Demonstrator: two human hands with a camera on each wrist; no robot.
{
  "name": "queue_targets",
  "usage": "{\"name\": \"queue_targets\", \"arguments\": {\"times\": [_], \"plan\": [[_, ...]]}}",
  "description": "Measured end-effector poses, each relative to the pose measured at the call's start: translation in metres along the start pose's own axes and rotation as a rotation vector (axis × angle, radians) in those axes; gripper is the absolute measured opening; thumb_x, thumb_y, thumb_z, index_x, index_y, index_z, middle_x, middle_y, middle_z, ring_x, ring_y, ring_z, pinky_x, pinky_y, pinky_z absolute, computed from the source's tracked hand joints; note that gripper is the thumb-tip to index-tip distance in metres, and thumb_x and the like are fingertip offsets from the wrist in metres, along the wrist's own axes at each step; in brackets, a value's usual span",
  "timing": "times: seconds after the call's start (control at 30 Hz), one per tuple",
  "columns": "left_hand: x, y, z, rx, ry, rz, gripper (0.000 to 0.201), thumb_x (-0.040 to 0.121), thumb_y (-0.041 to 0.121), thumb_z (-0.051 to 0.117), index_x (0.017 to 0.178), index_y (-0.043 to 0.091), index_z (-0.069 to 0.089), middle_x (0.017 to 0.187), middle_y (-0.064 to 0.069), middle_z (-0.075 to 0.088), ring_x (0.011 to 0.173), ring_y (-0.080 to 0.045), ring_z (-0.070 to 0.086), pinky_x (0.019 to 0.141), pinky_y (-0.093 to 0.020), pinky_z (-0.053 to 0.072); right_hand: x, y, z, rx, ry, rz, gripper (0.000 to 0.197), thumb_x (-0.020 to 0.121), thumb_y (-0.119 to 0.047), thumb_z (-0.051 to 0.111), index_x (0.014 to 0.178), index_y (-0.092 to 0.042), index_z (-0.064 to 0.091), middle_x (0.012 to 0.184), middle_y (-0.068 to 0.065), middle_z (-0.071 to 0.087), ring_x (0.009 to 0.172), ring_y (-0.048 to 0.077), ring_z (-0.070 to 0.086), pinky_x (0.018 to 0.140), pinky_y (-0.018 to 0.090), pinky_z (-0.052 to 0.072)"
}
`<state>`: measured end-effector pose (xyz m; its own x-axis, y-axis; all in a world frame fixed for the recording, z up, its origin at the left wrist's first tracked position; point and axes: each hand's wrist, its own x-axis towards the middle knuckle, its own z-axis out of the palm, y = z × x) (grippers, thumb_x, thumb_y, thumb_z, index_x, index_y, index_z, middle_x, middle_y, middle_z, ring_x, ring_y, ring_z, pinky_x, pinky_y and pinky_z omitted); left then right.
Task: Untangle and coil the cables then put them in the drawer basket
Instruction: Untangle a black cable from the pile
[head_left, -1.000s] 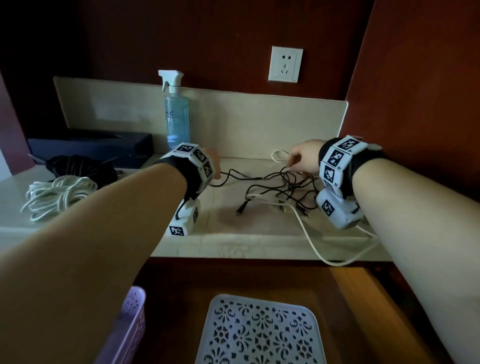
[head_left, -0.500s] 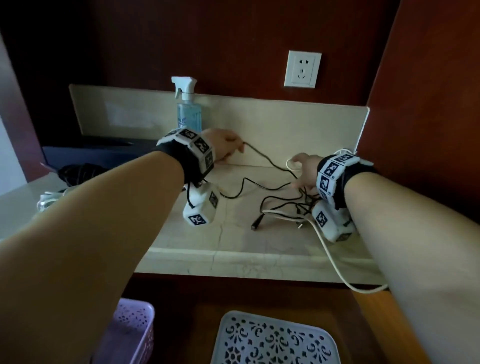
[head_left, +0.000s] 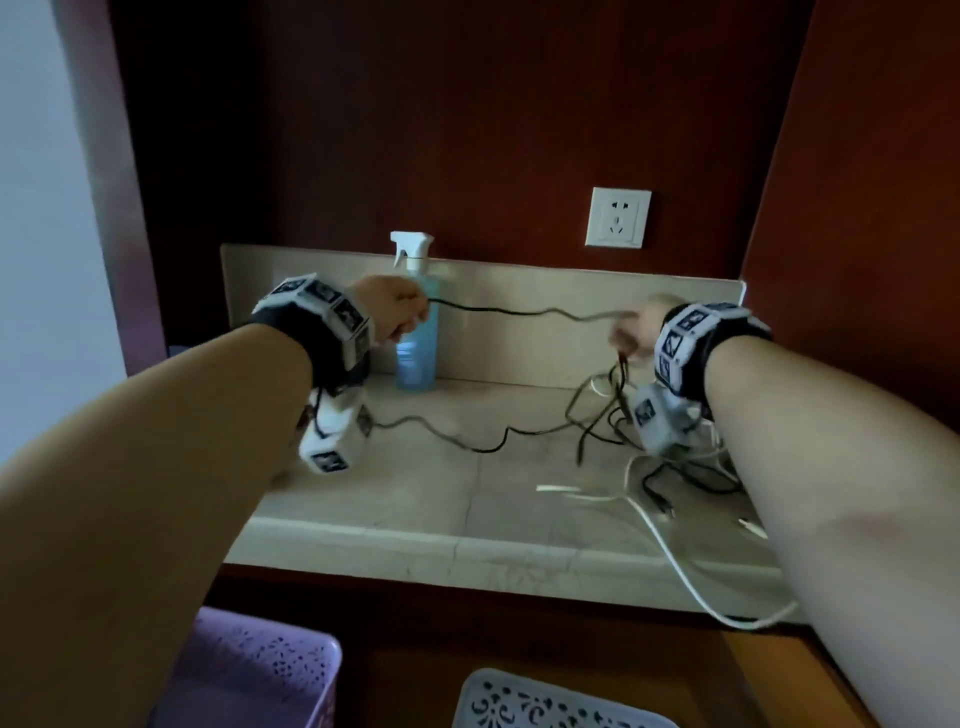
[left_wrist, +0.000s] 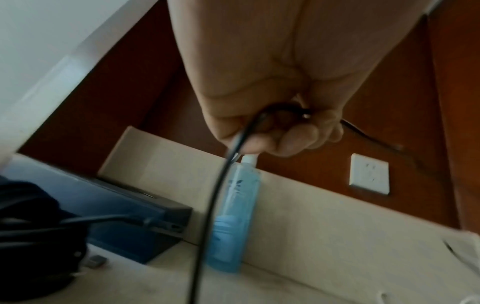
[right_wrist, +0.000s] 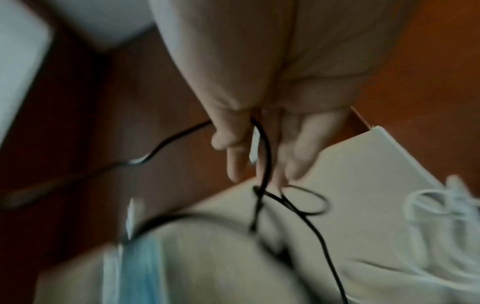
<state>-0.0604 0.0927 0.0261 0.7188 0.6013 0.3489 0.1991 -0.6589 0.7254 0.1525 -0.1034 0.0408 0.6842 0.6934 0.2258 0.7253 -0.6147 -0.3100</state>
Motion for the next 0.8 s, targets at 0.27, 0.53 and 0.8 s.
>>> {"name": "queue_targets", "arguments": {"times": [0.27, 0.53, 0.8], "plan": [[0.004, 0.000, 0.007, 0.441, 0.019, -0.059, 0.025, 0.097, 0.019, 0.047, 0.105, 0.009, 0.069, 0.119, -0.006, 0.062, 0.108, -0.024, 0.056, 0.080, -0.021, 0.035, -0.001, 0.003, -0.032, 0.151, 0.115, 0.076, 0.047, 0.098, -0.040, 0.037, 0.073, -0.007, 0.058, 0.080, 0.010, 0.063, 0.054, 0.014, 0.058, 0.052, 0.020, 0.041], [0.018, 0.002, 0.015, 0.352, -0.045, -0.129, 0.024, 0.096, 0.015, 0.050, 0.109, 0.004, 0.067, 0.108, -0.012, 0.068, 0.086, -0.014, 0.055, 0.079, -0.022, 0.041, -0.009, 0.045, -0.013, 0.038, 0.130, 0.151, 0.011, 0.094, -0.011, 0.044, 0.087, -0.005, 0.050, 0.074, 0.013, 0.062, 0.066, 0.027, 0.061, 0.055, 0.027, 0.046], [0.046, -0.018, 0.034, 0.814, -0.183, -0.218, 0.032, 0.094, 0.021, 0.050, 0.119, 0.007, 0.064, 0.106, -0.008, 0.062, 0.106, -0.026, 0.060, 0.090, -0.033, 0.051, -0.001, 0.035, -0.017, 0.093, 0.228, 0.047, 0.029, 0.098, -0.020, 0.039, 0.097, 0.000, 0.060, 0.080, 0.006, 0.064, 0.061, 0.015, 0.058, 0.051, 0.022, 0.041]]}}
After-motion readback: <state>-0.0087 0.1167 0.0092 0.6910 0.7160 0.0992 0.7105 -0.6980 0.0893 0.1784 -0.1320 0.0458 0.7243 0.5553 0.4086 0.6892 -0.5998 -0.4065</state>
